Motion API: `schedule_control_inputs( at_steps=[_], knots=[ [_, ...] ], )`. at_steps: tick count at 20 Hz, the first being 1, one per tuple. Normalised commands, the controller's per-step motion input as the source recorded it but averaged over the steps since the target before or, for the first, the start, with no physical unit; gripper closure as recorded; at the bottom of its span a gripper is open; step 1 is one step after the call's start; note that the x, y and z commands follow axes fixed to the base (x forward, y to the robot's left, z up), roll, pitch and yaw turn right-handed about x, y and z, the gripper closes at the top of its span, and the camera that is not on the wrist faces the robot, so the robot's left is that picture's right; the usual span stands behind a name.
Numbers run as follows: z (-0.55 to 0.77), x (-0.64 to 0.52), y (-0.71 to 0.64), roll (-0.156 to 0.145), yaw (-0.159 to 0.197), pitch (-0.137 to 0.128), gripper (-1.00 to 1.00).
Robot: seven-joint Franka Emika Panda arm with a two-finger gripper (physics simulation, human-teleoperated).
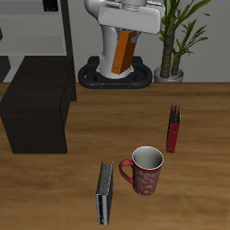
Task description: Place the orange book upright on top of the shelf and place the red mug on top of the shelf
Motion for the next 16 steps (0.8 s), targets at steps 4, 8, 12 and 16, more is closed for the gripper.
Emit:
schedule_control_inputs(
  at_steps=[4, 8, 12, 16],
  knots=[
    [0.14, -0.23, -0.55, -0.031, -0.11, 0.011, 1.0],
    [0.22, -0.31, -0.64, -0.025, -0.079, -0.028, 1.0],
    [0.21, -0.31, -0.58, -0.019, -0.073, -0.038, 1.0],
    [0.18, -0.22, -0.52, -0.048, -0.047, -0.051, 1.0]
  ],
)
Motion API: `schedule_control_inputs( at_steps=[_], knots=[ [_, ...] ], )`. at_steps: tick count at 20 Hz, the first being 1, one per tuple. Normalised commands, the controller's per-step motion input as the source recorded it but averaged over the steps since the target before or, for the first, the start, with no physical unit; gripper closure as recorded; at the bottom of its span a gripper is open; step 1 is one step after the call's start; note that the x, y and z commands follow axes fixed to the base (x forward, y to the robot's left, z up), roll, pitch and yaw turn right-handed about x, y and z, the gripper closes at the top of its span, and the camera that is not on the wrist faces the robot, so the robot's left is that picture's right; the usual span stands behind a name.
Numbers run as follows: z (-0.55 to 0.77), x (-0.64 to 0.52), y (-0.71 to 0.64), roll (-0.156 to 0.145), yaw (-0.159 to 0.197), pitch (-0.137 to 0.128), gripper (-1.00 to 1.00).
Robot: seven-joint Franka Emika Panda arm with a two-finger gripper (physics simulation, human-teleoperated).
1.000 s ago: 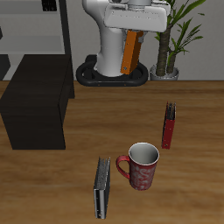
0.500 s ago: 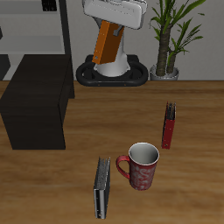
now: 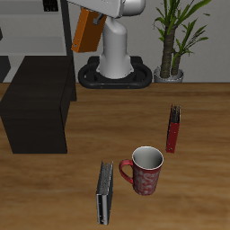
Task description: Place the orange book upright on top of the shelf and place the red mug on top of the shelf
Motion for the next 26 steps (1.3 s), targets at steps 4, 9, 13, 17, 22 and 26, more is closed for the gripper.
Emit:
schedule_control_inputs(
  at_steps=[4, 9, 13, 17, 22, 26],
  knots=[
    [0.11, -0.04, -0.42, -0.041, -0.08, -0.001, 1.0],
    [0.08, -0.01, -0.54, -0.009, -0.135, 0.016, 1.0],
    [0.03, -0.06, -0.48, -0.019, -0.126, 0.009, 1.0],
    [-0.04, -0.15, -0.32, -0.03, -0.074, -0.019, 1.0],
    [0.02, -0.18, -0.26, 0.002, -0.058, -0.024, 1.0],
    [-0.11, -0.06, -0.44, -0.01, -0.108, 0.03, 1.0]
  ],
)
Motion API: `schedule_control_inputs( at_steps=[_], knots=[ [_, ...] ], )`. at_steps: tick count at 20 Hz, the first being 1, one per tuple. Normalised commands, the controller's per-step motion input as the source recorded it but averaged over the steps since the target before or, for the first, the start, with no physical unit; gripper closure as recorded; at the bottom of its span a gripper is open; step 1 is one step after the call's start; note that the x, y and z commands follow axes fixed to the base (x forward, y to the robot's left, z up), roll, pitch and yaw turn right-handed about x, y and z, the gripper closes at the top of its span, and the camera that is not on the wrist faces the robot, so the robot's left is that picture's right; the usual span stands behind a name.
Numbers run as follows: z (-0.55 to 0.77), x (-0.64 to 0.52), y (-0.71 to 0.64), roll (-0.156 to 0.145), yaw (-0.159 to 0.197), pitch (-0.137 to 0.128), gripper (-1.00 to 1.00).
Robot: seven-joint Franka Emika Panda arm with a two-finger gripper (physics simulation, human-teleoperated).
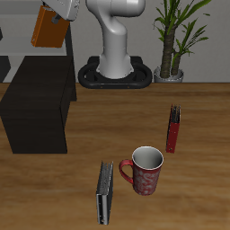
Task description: Place the orange book upright on top of the shelf and place the red mug on top of the shelf
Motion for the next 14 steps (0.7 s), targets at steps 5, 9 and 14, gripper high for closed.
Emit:
schedule_control_inputs(
  at_steps=[5, 9, 14],
  knots=[
    [-0.07, -0.2, -0.29, -0.021, -0.066, -0.014, 1.0],
    [-0.13, -0.08, -0.06, 0.035, -0.04, 0.015, 1.0],
    [-0.16, -0.02, -0.06, 0.01, -0.073, -0.012, -1.0]
  ],
)
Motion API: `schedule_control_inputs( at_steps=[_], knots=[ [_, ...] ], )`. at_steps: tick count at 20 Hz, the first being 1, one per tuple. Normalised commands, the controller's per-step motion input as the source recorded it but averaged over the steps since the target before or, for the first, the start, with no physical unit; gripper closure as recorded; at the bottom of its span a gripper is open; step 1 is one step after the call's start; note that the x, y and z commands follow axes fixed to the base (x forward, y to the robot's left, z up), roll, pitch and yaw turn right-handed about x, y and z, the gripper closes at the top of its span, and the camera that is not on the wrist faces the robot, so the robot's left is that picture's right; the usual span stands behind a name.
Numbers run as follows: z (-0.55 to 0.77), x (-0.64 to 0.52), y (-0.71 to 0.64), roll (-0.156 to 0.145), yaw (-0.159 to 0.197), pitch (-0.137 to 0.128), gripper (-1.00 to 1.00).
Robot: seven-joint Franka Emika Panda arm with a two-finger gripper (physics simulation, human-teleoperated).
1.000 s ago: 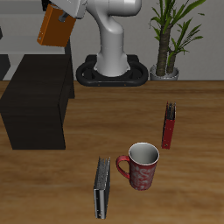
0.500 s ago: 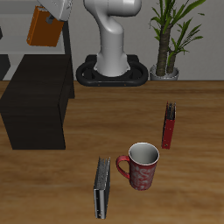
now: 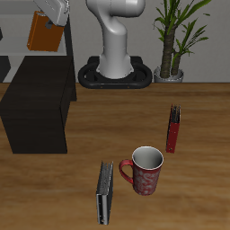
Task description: Place the orange book upright on top of the shelf and place the red mug on top of the shelf
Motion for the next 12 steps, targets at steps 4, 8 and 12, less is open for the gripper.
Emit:
schedule_control_inputs(
  at_steps=[4, 8, 12],
  knots=[
    [-0.07, 0.02, -0.04, 0.008, 0.014, 0.032, -1.0],
    [0.0, -0.01, 0.06, 0.004, 0.034, -0.004, -1.0],
    [0.08, 0.0, 0.08, -0.014, 0.058, -0.007, -1.0]
  ],
)
